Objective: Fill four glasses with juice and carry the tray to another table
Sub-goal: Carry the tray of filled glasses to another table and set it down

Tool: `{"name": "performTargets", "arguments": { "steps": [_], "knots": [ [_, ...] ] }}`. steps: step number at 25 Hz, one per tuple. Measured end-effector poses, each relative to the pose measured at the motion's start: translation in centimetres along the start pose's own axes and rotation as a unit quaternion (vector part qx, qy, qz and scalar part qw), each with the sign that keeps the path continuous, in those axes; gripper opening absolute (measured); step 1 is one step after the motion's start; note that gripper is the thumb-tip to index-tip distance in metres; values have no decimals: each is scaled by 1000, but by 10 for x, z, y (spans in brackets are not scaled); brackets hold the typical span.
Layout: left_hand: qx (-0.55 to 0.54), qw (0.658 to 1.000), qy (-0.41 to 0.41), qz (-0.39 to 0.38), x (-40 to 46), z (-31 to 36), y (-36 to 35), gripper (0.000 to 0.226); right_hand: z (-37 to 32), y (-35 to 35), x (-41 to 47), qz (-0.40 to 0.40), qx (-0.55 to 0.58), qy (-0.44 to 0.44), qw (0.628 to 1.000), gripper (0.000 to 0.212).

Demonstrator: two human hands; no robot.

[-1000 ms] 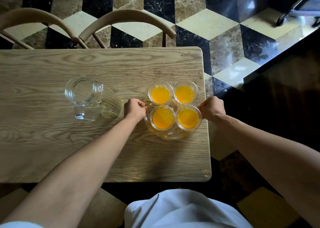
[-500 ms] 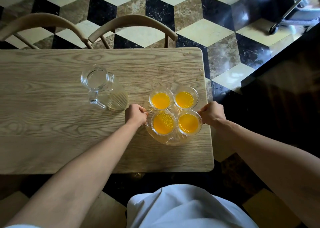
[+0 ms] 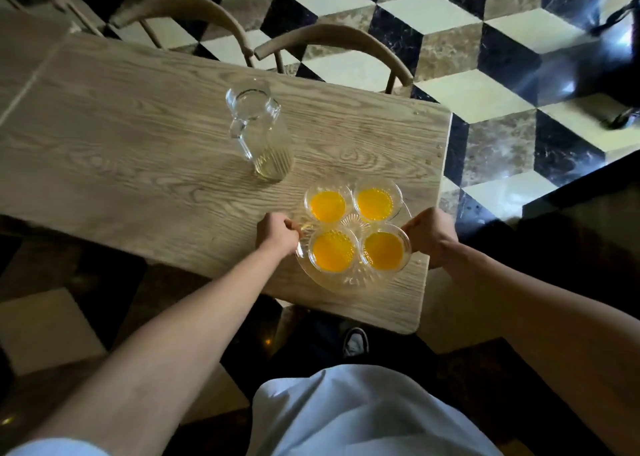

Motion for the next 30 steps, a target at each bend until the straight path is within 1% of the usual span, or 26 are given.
{"name": "performTargets", "arguments": {
  "steps": [3, 7, 11, 14, 16, 18, 20, 23, 26, 27, 30],
  "knots": [
    [-11, 999, 20, 28, -24, -20, 12, 11, -13, -4, -7, -11, -28, 44, 999, 10],
    [-36, 997, 49, 56, -47, -55, 28, 9, -36, -12, -15, -23, -53, 80, 995, 13],
    [-110, 987, 82, 86, -66, -97, 45, 7, -67, -28, -32, -47, -73, 128, 988, 18],
    [-159, 975, 117, 103, -81, -135, 61, 10, -96, -47, -49, -58, -114, 166, 978, 20],
    [-199, 963, 138, 119, -87, -162, 70, 22, -113, -62, -60, -67, -136, 180, 972, 15],
    [-235, 949, 159, 140, -96, -186, 82, 36, -131, -77, -71, -75, -127, 193, 970, 21],
    [-235, 942, 173, 164, -107, -209, 98, 38, -151, -93, -86, -82, -132, 206, 966, 24],
    [-250, 928, 198, 195, -128, -240, 123, 29, -179, -124, -108, -100, -156, 228, 956, 27],
    [-264, 919, 208, 204, -142, -270, 145, 11, -205, -151, -126, -101, -158, 247, 951, 17],
    [-270, 916, 210, 209, -148, -281, 154, 7, -215, -159, -136, -101, -163, 253, 948, 17],
    [-282, 907, 218, 226, -155, -322, 181, 6, -247, -186, -164, -103, -193, 276, 936, 21]
  ]
}}
Point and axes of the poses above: each hand's wrist, its own x-axis towards the middle knuckle, its own y-axis out of the back of the hand, z = x × y, the point moved 7 cm from there along x, towards the middle knuckle, and after that the axes turned 11 degrees about -x, right-handed, at the moved point
